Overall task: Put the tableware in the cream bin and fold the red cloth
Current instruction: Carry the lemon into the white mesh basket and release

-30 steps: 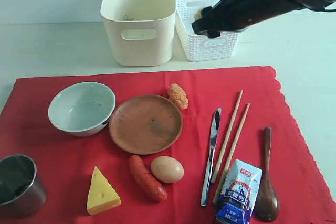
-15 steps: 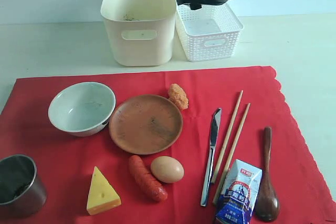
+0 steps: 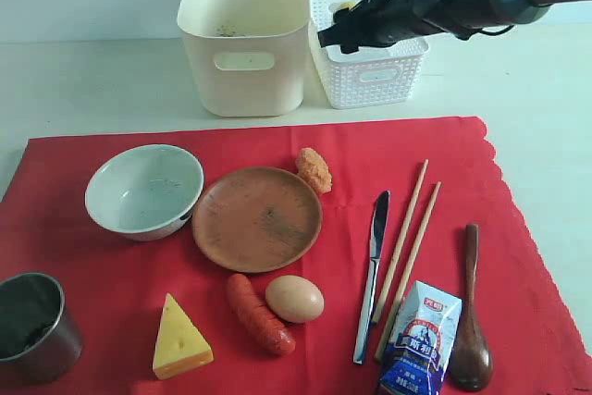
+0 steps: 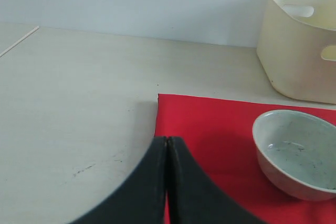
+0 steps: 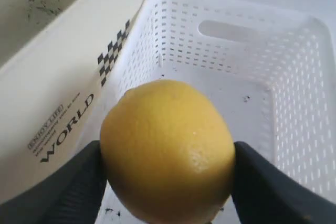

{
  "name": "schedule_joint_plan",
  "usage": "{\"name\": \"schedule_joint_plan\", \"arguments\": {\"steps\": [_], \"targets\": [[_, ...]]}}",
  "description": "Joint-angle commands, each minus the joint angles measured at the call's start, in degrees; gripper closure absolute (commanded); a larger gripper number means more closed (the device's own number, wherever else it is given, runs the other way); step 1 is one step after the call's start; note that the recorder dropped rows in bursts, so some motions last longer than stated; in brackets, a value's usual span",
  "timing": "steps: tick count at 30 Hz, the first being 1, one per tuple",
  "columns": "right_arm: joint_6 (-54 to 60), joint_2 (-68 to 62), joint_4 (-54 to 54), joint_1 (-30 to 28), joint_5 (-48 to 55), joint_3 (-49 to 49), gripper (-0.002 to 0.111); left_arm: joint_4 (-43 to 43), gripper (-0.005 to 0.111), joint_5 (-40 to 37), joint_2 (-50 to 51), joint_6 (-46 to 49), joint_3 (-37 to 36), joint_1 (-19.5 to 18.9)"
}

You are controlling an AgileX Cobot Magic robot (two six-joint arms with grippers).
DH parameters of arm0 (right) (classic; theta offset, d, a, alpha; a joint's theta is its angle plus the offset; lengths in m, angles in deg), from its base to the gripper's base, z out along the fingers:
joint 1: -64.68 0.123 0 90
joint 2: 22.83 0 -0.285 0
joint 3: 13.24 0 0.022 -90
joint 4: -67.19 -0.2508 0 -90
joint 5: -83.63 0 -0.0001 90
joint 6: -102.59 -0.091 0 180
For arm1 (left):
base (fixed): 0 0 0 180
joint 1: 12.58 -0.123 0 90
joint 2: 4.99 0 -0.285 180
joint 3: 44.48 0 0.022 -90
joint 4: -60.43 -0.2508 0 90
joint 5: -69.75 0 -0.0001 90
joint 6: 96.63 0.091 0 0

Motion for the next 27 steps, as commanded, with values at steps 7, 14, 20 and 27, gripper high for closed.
{"name": "schedule_joint_plan", "arguments": {"steps": [7, 14, 20, 27], "targets": [[-2.02, 0.26, -0.38, 0.27, -1.74, 0.73, 0.045, 0.30, 0.105, 0.26, -0.33, 0.25, 0.04, -0.06], [-3.53, 1.81, -2.29, 0.27, 2.54, 0.73, 0.031, 0.30, 0.105, 0.26, -0.33, 0.25, 0.04, -0.06], [-3.50, 6.03, -2.03, 0.27, 12.77, 0.73, 0.031, 0.30, 0.105, 0.26, -0.33, 0.25, 0.04, -0.06], [-3.50, 13.37, 0.94, 0.27, 25.59, 0.73, 0.035, 0.30, 0.105, 0.26, -0.33, 0.25, 0.04, -0.06]]}}
